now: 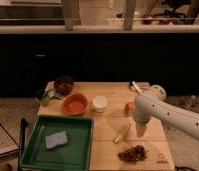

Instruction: Place banana in red bowl

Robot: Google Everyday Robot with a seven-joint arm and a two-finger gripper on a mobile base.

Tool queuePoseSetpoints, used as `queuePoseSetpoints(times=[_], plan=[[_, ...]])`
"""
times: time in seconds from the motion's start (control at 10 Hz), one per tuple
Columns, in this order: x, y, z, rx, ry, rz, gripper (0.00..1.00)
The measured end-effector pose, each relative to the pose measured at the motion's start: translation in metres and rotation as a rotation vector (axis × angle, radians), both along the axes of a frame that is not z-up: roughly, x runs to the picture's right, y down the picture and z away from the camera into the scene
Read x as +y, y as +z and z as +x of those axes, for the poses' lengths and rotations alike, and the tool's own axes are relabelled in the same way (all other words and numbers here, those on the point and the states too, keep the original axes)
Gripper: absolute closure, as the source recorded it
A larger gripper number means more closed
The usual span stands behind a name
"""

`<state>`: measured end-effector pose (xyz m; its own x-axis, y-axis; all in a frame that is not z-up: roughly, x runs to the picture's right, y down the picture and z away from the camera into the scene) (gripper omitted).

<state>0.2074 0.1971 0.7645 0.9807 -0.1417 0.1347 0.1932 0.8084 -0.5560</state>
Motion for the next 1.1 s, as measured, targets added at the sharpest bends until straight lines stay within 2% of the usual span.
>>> queuePoseSetpoints(times=[0.5, 0.9, 1.1], plan=[[0.021, 0.024, -0.013, -0.050, 0.008, -0.022, 0.20], [0.027, 0.034, -0.019, -0.075, 0.014, -0.037, 0.20], [0.034, 0.046, -0.021, -0.090, 0.022, -0.043, 0.20]])
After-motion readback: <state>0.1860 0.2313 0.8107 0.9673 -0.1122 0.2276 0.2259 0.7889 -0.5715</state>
